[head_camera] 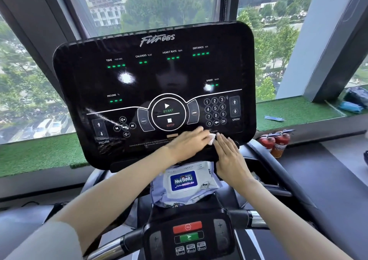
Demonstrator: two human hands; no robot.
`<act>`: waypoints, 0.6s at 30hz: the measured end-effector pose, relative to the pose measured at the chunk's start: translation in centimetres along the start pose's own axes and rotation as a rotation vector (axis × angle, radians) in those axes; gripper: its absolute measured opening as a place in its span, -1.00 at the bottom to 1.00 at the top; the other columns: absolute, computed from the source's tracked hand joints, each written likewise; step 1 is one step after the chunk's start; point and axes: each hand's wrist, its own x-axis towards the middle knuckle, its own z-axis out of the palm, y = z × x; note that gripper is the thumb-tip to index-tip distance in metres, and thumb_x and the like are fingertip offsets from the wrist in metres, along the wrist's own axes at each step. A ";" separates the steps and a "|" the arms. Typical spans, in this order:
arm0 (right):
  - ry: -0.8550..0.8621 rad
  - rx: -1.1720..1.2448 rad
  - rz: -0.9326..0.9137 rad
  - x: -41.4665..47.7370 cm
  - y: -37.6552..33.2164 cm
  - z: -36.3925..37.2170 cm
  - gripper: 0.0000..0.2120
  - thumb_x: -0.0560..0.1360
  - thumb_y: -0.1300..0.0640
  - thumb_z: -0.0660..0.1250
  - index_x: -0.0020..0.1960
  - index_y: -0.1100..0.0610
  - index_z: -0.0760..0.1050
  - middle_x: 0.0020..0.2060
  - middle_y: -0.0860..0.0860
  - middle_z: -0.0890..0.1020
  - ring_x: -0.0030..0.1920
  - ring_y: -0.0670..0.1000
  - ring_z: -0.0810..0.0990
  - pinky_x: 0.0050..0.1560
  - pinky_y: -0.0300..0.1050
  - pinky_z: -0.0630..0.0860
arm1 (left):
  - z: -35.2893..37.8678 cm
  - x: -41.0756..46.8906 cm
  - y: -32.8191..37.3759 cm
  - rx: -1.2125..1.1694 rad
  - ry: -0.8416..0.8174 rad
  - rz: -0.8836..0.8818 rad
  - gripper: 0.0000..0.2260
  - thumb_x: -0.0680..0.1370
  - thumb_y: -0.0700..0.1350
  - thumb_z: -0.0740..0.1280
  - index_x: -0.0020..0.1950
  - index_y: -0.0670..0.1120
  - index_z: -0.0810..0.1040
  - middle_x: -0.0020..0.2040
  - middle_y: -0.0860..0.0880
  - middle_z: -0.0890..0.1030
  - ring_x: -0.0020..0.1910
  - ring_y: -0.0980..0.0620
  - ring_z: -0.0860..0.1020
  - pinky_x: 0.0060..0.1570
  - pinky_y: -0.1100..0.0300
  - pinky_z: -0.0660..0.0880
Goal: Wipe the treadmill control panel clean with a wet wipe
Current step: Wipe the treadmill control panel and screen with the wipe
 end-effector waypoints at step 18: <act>0.003 -0.033 -0.012 -0.1 -0.1 -0.2 -0.44 0.28 0.24 0.10 0.24 0.38 0.43 0.27 0.32 0.44 0.31 0.24 0.41 0.35 0.12 0.30 | -0.5 1.4 -0.8 0.083 0.024 -0.068 -0.65 0.33 -0.42 0.30 0.07 -0.19 0.51 -0.05 -0.09 0.48 -0.06 -0.06 0.44 -0.45 0.21 0.44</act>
